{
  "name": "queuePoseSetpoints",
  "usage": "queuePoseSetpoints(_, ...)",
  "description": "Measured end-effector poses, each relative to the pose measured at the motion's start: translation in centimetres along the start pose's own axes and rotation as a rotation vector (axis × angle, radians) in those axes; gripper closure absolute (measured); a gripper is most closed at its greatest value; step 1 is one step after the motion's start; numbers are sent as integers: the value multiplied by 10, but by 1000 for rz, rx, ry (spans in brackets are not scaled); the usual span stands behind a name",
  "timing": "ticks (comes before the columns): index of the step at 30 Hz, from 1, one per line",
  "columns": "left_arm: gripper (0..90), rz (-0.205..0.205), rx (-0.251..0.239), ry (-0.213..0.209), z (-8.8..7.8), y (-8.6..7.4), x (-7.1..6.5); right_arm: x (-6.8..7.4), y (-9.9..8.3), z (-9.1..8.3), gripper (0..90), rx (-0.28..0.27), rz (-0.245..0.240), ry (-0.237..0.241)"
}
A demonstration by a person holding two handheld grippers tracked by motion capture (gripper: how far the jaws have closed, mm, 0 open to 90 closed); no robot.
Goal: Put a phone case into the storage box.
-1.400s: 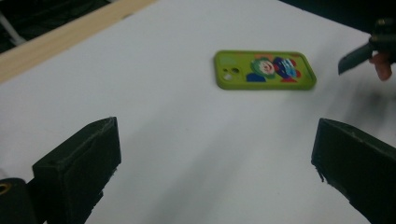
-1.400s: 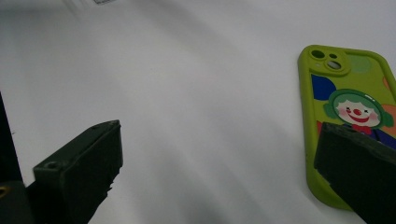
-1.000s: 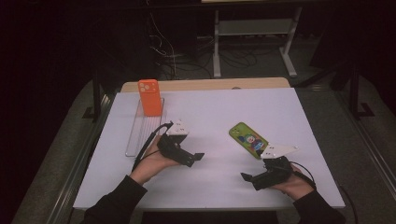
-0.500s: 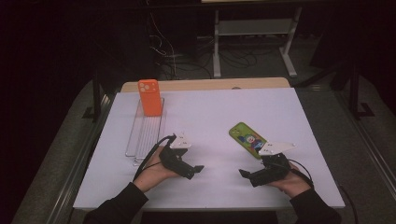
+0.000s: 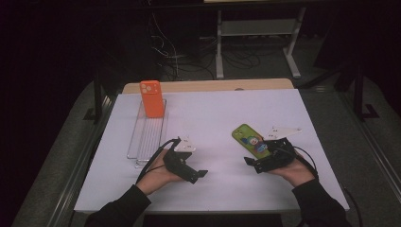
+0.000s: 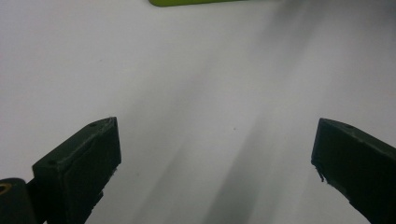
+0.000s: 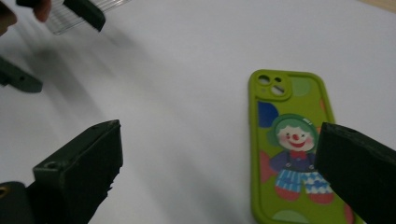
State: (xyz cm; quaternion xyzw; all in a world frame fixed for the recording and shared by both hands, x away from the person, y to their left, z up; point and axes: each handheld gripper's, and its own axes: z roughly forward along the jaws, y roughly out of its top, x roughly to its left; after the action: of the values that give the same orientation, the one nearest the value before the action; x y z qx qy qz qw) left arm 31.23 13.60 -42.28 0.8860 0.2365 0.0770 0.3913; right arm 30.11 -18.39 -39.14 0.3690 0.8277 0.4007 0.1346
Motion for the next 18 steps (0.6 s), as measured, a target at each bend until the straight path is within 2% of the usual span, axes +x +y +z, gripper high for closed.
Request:
queuePoseSetpoints(1, 10, 9, 8, -2, 0, 0, 0, -2, 3, 0, 3, 0, 6, 1)
queuePoseSetpoints(2, 10, 0, 7, -6, 1, 0, 0, -5, 5, 1, 3, 1, 14, 3)
queuePoseSetpoints(3, 10, 2, 9, -8, 1, 0, 0, -8, 9, 2, 3, 5, 18, -15)
queuePoseSetpoints(6, 10, 4, 12, -12, 0, 0, 0, -16, 15, 6, 3, 11, 24, -28)
queuePoseSetpoints(9, 10, -8, -2, -13, 1, 0, 0, -22, 19, 13, 4, 38, 28, -44)
queuePoseSetpoints(11, 10, 1, 2, -11, 0, 0, 1, -27, 21, 19, 4, 59, 24, -39)
queuePoseSetpoints(13, 10, 1, 2, -10, 0, 0, 0, -31, 22, 24, 4, 82, 40, -33)
queuePoseSetpoints(14, 10, -6, 3, -10, 0, 0, 0, -34, 22, 27, 4, 95, 39, -37)
queuePoseSetpoints(15, 10, 4, 1, -6, 0, 0, 1, -36, 21, 29, 4, 100, 29, -40)
queuePoseSetpoints(18, 10, 6, 10, -7, -1, 0, 1, -41, 20, 37, 4, 130, 43, -52)
